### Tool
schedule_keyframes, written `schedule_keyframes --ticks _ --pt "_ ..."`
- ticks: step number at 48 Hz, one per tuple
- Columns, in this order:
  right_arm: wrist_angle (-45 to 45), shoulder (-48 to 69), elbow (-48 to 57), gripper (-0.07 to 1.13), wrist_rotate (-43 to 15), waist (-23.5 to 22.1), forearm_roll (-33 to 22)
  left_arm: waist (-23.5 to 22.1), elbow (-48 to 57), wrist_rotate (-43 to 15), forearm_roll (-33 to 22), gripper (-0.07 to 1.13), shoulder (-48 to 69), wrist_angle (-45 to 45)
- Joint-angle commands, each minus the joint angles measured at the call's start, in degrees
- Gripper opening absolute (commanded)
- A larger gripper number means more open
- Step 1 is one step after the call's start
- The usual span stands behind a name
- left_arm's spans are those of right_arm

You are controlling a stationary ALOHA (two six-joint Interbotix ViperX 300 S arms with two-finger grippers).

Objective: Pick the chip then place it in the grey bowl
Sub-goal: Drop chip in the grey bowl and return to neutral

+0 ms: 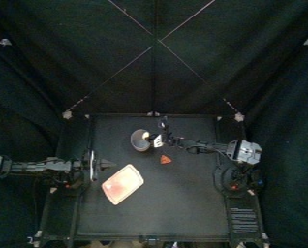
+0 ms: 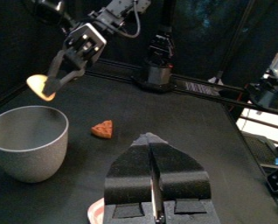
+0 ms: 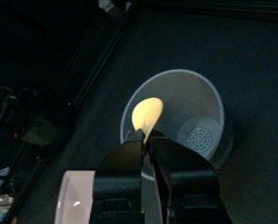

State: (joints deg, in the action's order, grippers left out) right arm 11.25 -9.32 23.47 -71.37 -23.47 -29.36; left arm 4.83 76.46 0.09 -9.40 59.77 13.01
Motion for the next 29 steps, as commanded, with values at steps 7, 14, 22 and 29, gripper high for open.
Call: schedule_keyframes --ticks 7,14,22,29 --pt "3.7 -3.3 -2.5 0.66 0.3 0.1 -3.3 0.1 -1.5 0.0 0.1 0.02 -0.1 0.3" --pt "3.7 -1.5 -1.9 0.81 0.4 -0.2 -4.1 0.1 -1.7 -0.1 0.2 0.02 -0.1 0.4" --pt "4.2 2.0 0.0 0.8 1.1 -1.2 -9.4 0.1 -1.6 -0.2 0.2 0.02 -0.1 0.4" --pt "7.0 7.2 3.6 0.8 2.9 -2.5 -17.8 0.1 -1.6 -0.2 0.4 0.02 -0.1 0.3"
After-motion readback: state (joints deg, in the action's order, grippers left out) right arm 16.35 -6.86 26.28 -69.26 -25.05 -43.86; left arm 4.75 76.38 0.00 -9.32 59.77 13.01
